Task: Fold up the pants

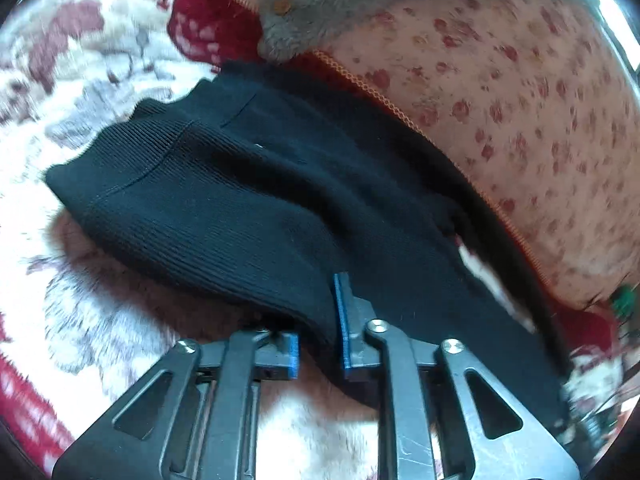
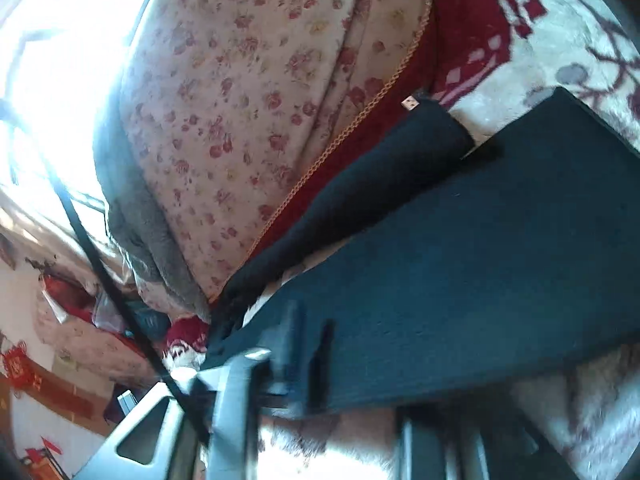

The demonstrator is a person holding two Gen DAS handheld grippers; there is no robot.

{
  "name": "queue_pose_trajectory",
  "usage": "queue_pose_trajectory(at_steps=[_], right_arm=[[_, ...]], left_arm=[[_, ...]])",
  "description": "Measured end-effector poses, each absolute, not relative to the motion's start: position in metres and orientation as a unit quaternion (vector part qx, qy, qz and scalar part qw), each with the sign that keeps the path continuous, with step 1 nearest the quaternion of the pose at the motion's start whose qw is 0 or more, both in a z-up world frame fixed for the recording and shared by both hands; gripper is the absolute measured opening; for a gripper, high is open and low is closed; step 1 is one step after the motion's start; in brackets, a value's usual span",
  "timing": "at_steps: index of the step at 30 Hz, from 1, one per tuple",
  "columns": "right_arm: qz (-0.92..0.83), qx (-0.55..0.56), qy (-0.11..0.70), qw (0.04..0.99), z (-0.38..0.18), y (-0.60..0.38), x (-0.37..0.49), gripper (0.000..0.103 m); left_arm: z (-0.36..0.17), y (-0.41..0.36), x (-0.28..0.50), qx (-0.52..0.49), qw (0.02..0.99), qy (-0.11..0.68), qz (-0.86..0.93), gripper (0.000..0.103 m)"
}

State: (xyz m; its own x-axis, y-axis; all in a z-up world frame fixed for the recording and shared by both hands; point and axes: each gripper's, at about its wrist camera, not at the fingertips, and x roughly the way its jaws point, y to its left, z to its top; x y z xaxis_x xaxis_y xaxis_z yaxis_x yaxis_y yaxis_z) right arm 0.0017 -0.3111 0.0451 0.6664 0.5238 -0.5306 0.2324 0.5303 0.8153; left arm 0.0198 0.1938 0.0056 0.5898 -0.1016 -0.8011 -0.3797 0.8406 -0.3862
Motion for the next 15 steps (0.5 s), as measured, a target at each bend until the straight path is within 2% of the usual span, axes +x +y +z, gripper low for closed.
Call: queue_pose_trajectory(at_steps=[15], right_arm=[[0.130, 0.421, 0.397, 0.805, 0.081, -0.304, -0.025, 0.006]], left_arm=[[0.050, 0.180, -0.027, -0.190, 0.891, 0.409, 0.048, 0.007]])
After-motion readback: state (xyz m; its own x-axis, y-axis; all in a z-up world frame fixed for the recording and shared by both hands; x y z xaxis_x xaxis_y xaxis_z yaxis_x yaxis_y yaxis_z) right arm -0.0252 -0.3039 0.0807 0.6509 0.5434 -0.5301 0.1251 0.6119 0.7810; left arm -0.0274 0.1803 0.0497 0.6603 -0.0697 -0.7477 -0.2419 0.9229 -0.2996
